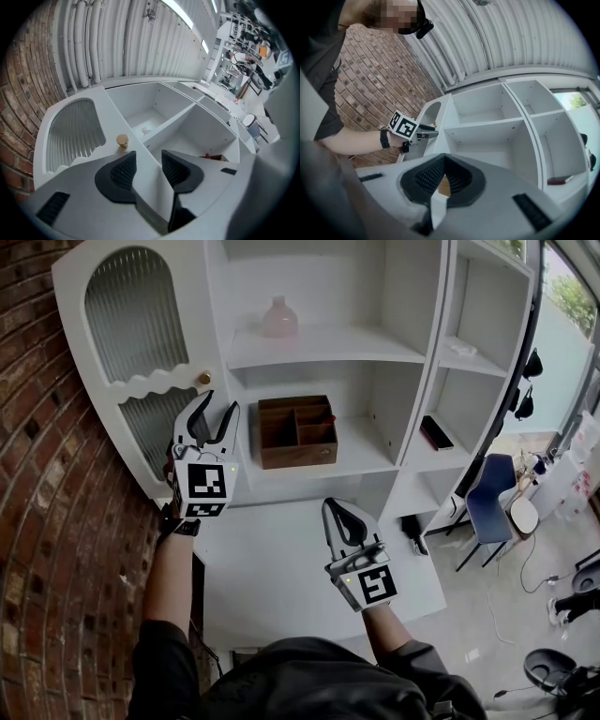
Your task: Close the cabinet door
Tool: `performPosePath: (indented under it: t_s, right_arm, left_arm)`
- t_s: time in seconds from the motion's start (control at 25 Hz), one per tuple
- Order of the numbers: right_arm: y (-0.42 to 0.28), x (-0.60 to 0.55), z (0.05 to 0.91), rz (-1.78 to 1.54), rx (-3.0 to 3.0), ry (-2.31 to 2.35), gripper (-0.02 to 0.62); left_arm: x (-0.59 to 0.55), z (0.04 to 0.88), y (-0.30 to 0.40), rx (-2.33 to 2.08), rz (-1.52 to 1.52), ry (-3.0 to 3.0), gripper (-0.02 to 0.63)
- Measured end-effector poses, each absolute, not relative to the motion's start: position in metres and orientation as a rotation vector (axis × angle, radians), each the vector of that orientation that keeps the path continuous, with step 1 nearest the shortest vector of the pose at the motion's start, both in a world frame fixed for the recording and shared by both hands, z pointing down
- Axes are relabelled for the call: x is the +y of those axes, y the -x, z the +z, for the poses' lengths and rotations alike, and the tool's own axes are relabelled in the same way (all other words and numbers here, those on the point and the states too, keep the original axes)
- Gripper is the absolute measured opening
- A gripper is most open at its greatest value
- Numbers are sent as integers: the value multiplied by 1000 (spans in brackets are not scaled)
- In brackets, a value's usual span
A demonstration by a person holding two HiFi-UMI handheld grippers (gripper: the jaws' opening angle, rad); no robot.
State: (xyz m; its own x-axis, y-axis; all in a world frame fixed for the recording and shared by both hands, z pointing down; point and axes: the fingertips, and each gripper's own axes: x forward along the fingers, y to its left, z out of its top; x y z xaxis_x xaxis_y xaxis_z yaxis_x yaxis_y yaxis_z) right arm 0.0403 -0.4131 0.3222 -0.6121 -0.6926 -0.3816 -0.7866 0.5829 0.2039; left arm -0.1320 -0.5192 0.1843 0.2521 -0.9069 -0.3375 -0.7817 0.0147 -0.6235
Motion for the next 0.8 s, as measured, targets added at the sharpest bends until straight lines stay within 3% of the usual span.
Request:
performPosePath:
  t_s: [0.8]
  right_arm:
    - [38,-384,290,605,2612,967,-2]
  left_arm:
    - [-416,214,211,1705,-157,1767,101]
